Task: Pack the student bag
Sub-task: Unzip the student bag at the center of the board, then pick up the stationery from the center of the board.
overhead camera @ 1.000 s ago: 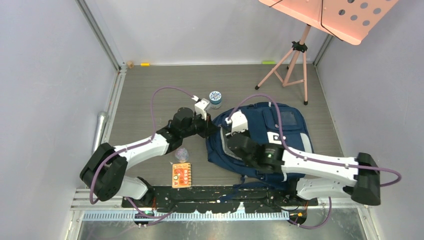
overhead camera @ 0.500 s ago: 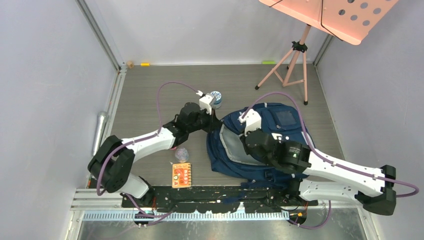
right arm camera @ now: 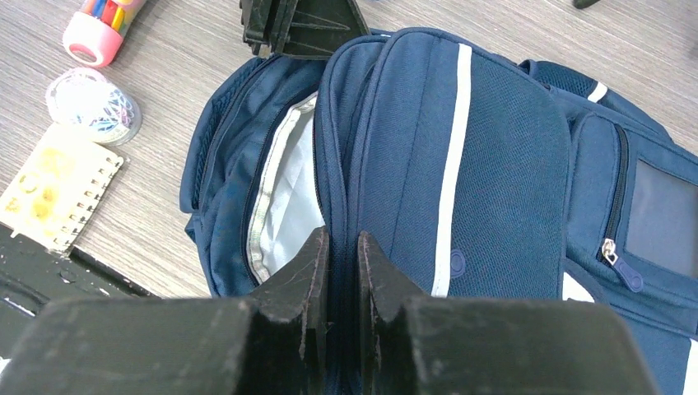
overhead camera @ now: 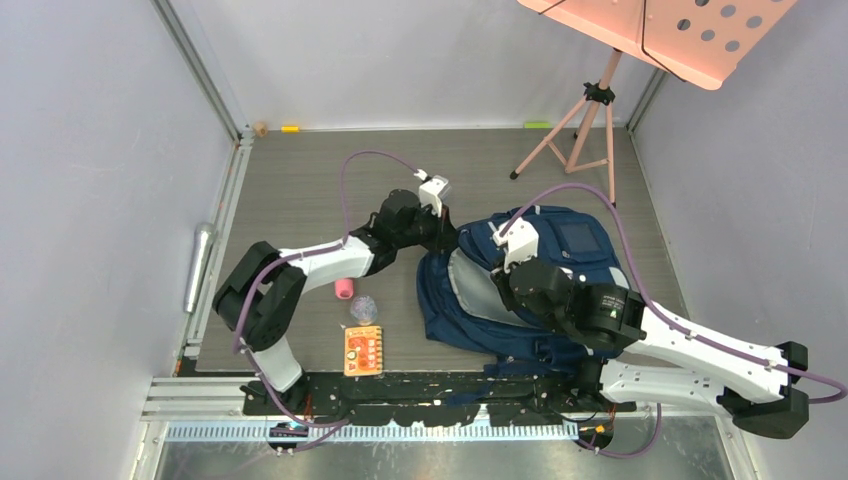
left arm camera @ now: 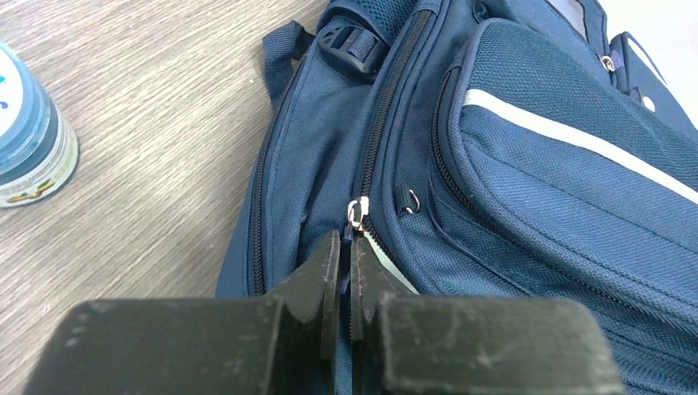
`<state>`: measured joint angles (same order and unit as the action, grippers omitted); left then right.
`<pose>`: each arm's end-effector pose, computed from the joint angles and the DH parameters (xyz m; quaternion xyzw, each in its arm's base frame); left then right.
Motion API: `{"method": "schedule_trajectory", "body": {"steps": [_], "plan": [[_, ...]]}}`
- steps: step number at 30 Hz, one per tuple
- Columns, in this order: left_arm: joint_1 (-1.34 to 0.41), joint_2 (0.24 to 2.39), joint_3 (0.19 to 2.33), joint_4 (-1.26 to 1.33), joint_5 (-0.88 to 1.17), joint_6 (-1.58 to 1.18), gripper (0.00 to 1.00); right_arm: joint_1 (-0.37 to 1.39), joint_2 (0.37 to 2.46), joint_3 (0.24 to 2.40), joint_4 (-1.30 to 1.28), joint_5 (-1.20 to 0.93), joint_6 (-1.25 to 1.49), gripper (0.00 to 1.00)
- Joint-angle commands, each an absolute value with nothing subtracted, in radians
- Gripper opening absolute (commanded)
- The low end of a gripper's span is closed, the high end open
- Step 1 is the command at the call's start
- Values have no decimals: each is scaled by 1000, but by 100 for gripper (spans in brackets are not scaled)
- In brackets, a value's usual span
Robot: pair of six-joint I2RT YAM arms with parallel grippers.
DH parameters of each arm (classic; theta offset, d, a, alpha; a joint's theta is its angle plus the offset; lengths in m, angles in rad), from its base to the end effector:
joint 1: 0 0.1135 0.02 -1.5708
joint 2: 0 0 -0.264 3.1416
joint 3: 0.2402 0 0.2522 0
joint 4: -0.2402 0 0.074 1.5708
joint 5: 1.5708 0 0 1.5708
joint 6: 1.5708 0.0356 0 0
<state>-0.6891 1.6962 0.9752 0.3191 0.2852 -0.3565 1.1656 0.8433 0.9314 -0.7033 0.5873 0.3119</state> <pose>0.2840 -0.2469 0.2165 0.2140 0.8012 -0.3754 0.4140 0.0843 0.1464 0.3322 -0.2307 0.8288 0.1063 0.4985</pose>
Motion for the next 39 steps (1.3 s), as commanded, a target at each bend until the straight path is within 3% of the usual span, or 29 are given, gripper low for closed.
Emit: {"method": "schedule_trajectory", "body": {"steps": [1,4,9,11,14,25,39], "plan": [[-646,1741,1026,407,203,-324,0,1176,800,1004,-733,567,307,0],[-642,1717,1021,378,199,-316,3,1176,798,1003,-734,628,318,1],[-621,1601,999,252,172,-300,55,1176,806,1003,-738,705,318,1],[-615,1541,991,198,142,-276,69,1176,814,1002,-733,724,310,1],[-599,1505,1026,84,112,-243,80,1176,826,1002,-727,749,301,1],[-508,1789,1390,-218,78,-294,99,1176,853,997,-687,768,293,0],[-509,2138,1743,-308,81,-306,100,1176,871,965,-632,729,298,1]]}}
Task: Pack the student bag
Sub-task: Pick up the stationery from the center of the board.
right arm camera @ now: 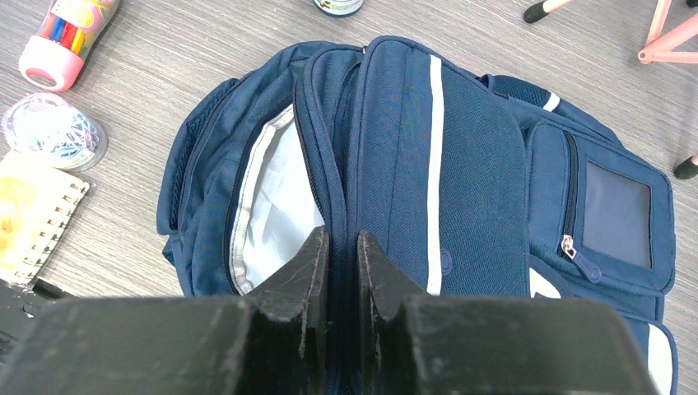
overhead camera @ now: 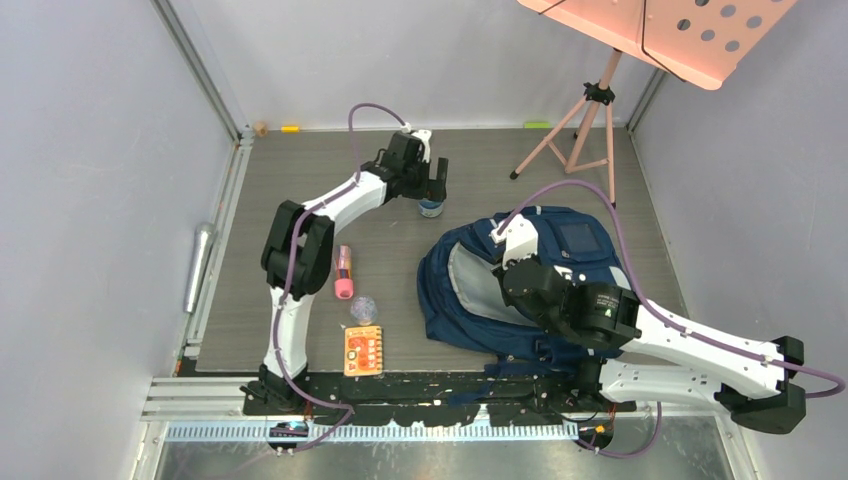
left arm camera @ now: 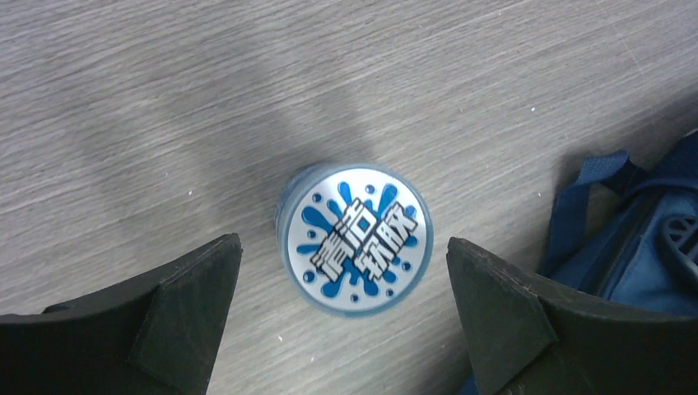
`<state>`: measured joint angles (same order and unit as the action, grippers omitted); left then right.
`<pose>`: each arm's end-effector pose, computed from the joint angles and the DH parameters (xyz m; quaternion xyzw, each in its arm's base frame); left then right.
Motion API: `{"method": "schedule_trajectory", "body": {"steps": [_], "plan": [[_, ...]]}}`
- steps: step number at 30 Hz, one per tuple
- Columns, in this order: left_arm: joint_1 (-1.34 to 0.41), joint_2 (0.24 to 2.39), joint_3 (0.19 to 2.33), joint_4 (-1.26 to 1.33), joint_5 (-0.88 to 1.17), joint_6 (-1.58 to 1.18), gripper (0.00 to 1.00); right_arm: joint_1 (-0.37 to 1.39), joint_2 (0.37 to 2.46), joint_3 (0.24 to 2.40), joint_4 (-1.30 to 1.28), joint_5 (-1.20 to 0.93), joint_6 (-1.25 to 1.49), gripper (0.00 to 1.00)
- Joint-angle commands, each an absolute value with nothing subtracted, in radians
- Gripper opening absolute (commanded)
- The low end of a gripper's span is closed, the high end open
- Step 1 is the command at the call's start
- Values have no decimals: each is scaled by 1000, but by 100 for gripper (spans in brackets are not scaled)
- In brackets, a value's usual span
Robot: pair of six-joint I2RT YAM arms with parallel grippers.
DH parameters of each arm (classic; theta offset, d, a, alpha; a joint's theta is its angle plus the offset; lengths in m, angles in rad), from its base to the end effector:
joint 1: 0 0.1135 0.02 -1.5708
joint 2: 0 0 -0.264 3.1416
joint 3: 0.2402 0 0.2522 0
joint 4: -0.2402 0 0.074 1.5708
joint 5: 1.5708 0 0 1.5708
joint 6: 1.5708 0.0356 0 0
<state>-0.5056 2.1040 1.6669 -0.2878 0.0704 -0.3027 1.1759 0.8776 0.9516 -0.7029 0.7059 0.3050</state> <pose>0.4218 -0.2364 0.2189 0.1067 0.9052 -0.1908 0.3645 0.0878 0.1507 0.3350 -0.2105 0.8243 0.0598 0.5221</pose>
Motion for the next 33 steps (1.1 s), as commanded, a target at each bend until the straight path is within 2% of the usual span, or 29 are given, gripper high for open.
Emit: {"method": "schedule_trajectory", "body": {"steps": [1,7,10,12,13,14,18,24,33], "plan": [[-509,2150,1752,-307,85,-304,100,1176,870,964,-632,729,298,1],[-520,2238,1842,-365,68,-263,100,1176,863,951,-625,729,298,1],[-535,2249,1860,-394,36,-239,80,1176,859,947,-627,734,303,1],[-539,2235,1837,-387,22,-242,57,1176,856,945,-629,738,306,1],[-539,2220,1813,-370,17,-248,40,1176,855,945,-629,740,307,1],[-540,2200,1788,-347,16,-254,32,1176,855,945,-629,743,308,1],[-539,2098,1683,-252,35,-266,12,1176,859,945,-629,753,308,1],[-539,1927,1585,-187,110,-278,9,1176,863,962,-633,820,342,0],[-544,1511,1209,33,313,-451,8,1174,830,968,-607,905,396,1]]}}
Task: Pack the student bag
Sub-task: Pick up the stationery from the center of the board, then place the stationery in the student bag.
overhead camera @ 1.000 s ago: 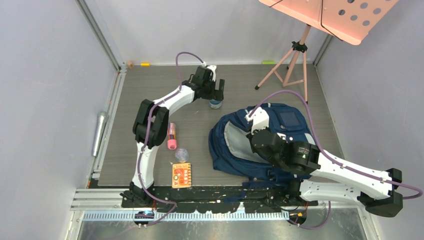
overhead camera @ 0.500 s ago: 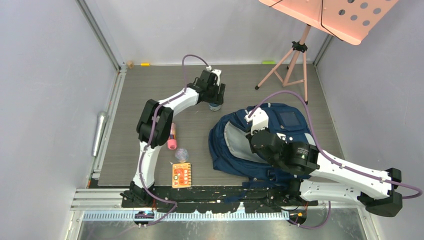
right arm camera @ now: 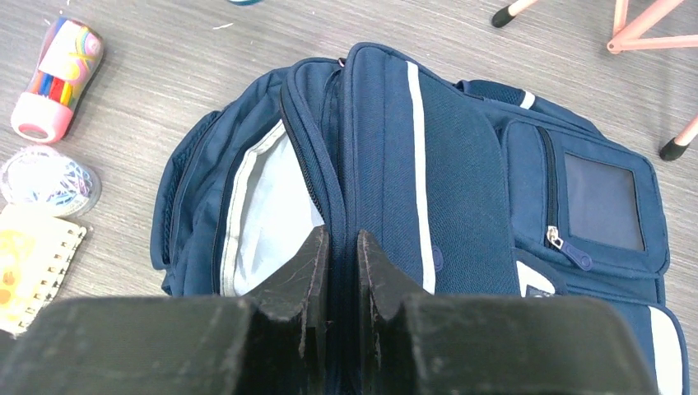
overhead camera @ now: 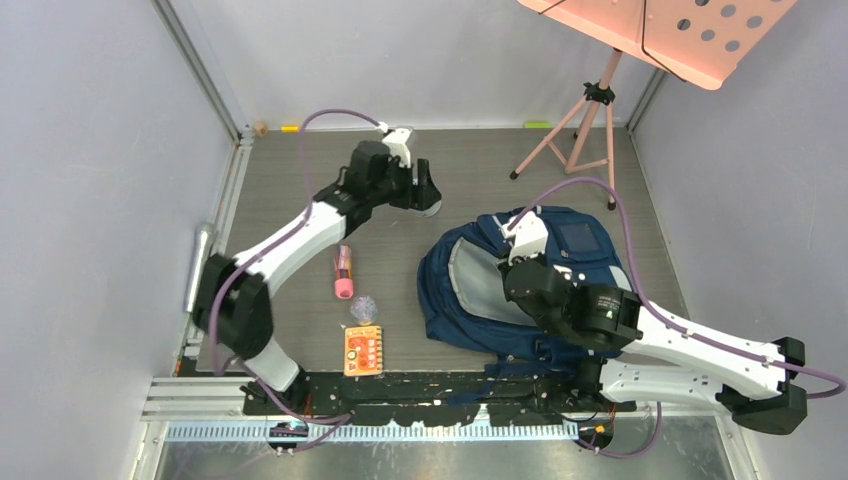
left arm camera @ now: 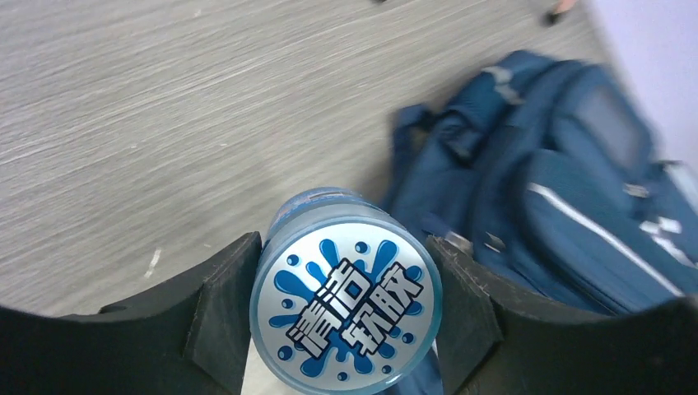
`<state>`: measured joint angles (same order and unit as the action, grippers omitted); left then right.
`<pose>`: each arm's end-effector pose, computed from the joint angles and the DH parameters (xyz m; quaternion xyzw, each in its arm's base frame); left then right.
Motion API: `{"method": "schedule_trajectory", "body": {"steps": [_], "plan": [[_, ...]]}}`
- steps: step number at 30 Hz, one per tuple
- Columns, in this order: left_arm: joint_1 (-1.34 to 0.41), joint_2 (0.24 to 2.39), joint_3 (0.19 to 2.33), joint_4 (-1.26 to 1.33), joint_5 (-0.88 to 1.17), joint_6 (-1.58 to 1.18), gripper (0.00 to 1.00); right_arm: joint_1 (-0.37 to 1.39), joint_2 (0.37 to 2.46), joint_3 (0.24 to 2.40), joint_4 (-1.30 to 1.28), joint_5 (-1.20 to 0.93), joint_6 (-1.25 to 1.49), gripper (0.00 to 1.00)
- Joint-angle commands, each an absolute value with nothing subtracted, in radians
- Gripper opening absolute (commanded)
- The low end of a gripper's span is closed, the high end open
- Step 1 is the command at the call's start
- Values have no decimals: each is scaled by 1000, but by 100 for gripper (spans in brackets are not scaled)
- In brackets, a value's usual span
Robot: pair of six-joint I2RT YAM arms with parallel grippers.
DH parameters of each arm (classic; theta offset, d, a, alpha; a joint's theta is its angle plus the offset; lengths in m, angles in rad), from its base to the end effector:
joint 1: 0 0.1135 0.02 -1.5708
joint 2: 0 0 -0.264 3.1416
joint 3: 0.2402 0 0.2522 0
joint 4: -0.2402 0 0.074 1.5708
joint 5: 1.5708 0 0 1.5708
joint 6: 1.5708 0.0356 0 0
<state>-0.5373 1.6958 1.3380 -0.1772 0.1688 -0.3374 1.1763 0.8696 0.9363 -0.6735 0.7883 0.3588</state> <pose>0.3382 -0.2084 0.2902 0.1279 0.8573 -0.2753 0.4158 0.0892 0.1486 0.3349 -0.1618 0.8215 0.0523 0.5443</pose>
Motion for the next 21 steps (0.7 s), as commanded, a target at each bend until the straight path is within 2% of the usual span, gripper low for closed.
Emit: {"method": "schedule_trajectory", "body": {"steps": [1,6,12,16,21], "plan": [[-552,1469,1162,71,351,-462,8,1174,827,969,-599,905,397,1],[-648,1329,997,129,455,-462,8,1175,825,993,-572,927,404,1],[-813,1250,785,378,357,-536,8,1175,839,1014,-540,931,402,0],[-894,1276,701,556,258,-549,8,1175,856,1029,-530,927,390,1],[-969,1417,714,735,168,-516,8,1174,874,1040,-526,917,379,1]]}}
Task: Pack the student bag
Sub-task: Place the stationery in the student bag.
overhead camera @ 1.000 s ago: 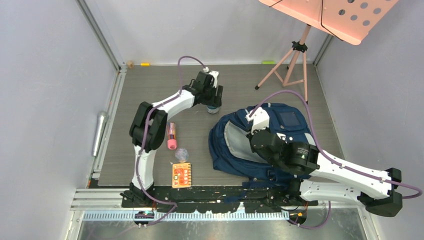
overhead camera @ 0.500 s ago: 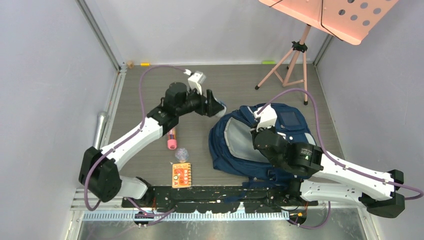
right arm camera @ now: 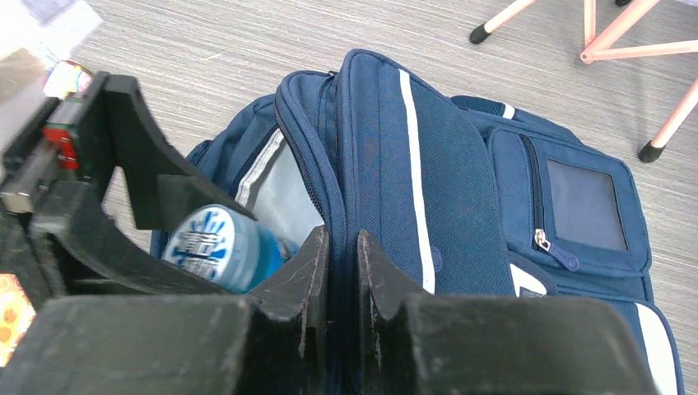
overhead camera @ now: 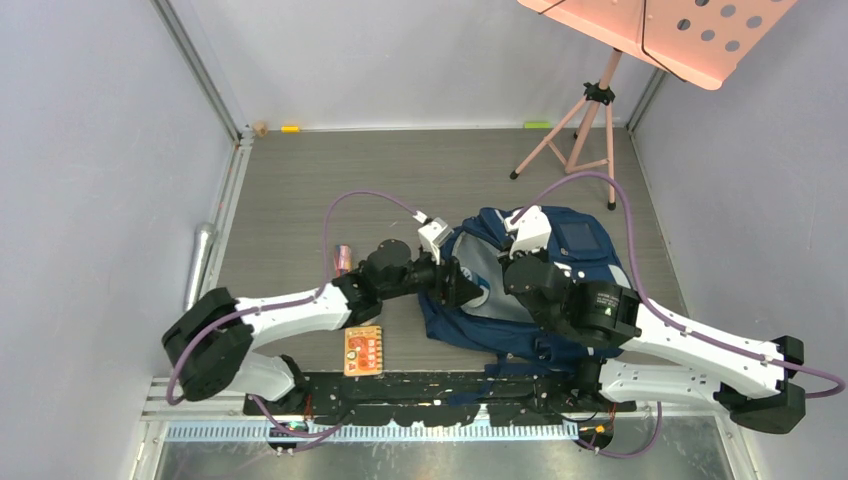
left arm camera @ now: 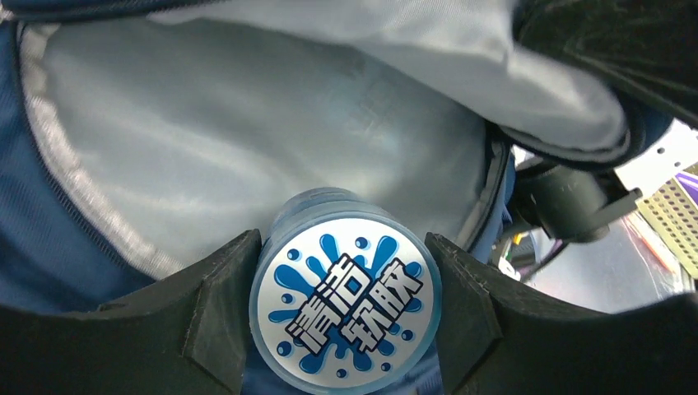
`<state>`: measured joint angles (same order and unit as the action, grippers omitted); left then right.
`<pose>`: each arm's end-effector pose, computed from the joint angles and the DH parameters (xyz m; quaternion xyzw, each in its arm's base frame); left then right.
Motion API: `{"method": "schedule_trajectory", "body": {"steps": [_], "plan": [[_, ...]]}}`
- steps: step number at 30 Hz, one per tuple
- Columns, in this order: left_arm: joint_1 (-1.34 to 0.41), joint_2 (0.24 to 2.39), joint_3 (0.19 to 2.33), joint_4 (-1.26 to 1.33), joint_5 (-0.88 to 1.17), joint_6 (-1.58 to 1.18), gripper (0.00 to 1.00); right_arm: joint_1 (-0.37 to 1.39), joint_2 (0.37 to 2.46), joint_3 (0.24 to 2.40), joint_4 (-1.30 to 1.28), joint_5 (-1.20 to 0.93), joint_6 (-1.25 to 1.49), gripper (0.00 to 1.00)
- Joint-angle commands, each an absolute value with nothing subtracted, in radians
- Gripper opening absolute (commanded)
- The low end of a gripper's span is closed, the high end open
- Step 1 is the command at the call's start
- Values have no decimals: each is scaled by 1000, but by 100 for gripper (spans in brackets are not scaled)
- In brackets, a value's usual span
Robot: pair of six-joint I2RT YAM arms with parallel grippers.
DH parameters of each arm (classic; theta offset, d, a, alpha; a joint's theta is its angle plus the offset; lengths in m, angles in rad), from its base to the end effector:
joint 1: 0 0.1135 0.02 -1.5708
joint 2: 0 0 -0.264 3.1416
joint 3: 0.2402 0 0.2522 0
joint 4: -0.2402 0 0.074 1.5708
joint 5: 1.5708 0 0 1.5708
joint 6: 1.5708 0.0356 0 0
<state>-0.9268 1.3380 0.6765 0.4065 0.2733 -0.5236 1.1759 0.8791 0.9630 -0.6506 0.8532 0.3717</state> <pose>0.1688 -0.2409 0.2399 0.2386 0.7513 -0.4825 0.3818 0.0913 0.1492 0.3448 -0.1291 0.8123 0.0467 0.5668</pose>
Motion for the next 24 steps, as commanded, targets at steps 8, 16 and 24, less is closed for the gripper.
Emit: {"method": "schedule_trajectory", "body": {"steps": [8,16,24], "plan": [[-1017,1630,791,865,110,-480,22,1174,871,1039,-534,913,387,1],[-1016,1512,754,571,-69,-384,76,1174,858,1035,-555,918,397,1],[-1017,1424,718,434,-96,-359,100,1175,876,1034,-543,910,390,1]]}}
